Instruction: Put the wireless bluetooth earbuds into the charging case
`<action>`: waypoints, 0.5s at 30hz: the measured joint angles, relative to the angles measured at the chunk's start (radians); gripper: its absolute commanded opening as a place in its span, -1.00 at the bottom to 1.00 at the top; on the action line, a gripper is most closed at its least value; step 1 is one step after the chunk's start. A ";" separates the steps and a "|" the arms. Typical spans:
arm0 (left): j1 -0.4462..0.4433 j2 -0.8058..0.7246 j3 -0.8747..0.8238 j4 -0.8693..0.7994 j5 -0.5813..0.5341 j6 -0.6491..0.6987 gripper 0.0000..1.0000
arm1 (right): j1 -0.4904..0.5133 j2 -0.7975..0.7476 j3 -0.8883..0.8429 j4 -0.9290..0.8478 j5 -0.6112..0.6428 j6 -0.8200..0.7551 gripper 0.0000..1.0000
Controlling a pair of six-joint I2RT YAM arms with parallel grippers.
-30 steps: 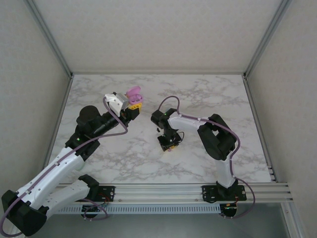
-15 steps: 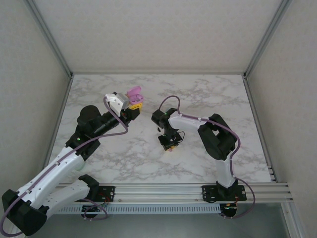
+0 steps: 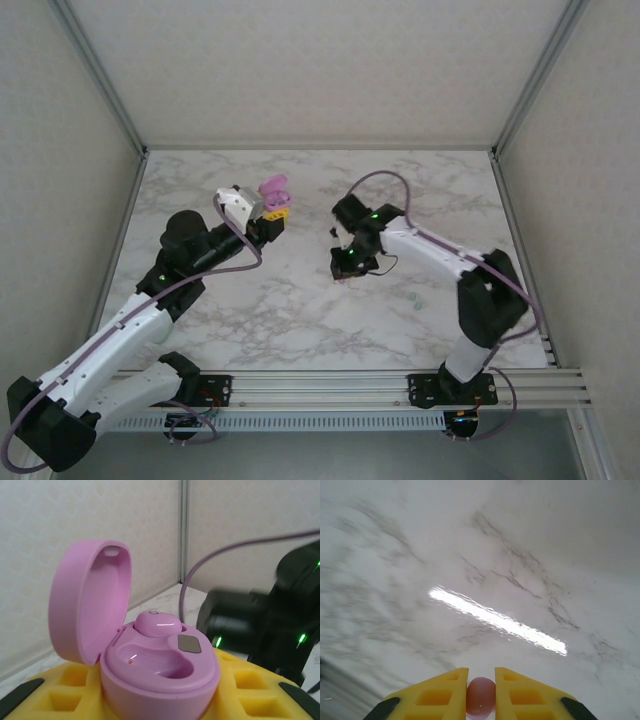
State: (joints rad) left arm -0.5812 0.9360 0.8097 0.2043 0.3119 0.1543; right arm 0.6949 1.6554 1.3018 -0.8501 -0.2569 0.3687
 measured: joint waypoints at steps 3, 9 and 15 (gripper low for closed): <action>0.000 0.019 0.000 0.001 0.001 0.000 -0.34 | -0.049 -0.105 0.000 0.034 -0.069 0.023 -0.64; 0.000 0.072 0.001 0.006 0.017 0.000 -0.34 | -0.100 -0.270 0.029 0.081 -0.196 0.077 -0.64; -0.001 0.126 0.002 0.037 0.056 0.000 -0.34 | -0.100 -0.337 0.093 0.170 -0.306 0.154 -0.63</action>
State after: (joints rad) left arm -0.5819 1.0618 0.8112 0.2417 0.3676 0.1539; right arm 0.5953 1.3186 1.3945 -0.6800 -0.5629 0.5228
